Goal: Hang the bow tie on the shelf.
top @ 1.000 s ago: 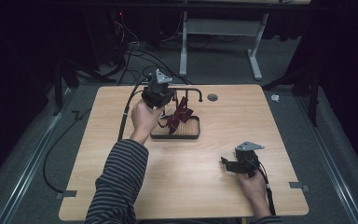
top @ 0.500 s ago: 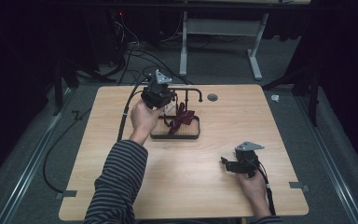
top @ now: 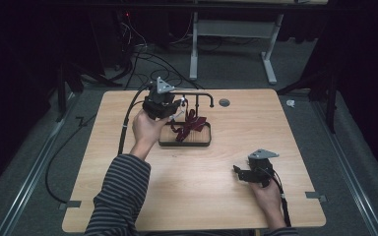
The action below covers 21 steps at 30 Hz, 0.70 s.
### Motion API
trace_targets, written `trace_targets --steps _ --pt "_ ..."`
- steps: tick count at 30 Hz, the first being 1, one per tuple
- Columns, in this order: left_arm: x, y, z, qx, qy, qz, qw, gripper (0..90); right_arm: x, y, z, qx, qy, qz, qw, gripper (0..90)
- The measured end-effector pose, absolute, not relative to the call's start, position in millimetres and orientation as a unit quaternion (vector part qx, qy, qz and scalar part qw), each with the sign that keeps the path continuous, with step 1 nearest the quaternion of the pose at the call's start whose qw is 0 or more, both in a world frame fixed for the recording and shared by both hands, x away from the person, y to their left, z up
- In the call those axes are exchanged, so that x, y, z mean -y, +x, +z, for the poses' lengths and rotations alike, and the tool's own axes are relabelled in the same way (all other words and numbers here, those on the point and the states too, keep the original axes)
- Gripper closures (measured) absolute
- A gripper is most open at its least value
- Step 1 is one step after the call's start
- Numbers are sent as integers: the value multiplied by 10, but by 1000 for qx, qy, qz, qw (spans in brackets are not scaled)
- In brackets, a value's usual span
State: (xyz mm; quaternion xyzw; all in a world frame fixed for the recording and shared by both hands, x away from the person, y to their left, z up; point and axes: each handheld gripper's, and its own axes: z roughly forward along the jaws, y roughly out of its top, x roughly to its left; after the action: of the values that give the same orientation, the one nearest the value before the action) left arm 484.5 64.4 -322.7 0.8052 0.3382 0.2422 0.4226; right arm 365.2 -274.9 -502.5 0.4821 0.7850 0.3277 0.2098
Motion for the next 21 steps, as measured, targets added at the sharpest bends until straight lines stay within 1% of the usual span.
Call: trace_targets --steps 9,21 --pt "-802 4736 -3254 -347 796 229 439 645 2749 3652 -5025 -785 482 328 210 279" --pt "-969 4619 -3297 -350 792 219 449 641 2747 3651 -5024 -785 483 327 209 279"
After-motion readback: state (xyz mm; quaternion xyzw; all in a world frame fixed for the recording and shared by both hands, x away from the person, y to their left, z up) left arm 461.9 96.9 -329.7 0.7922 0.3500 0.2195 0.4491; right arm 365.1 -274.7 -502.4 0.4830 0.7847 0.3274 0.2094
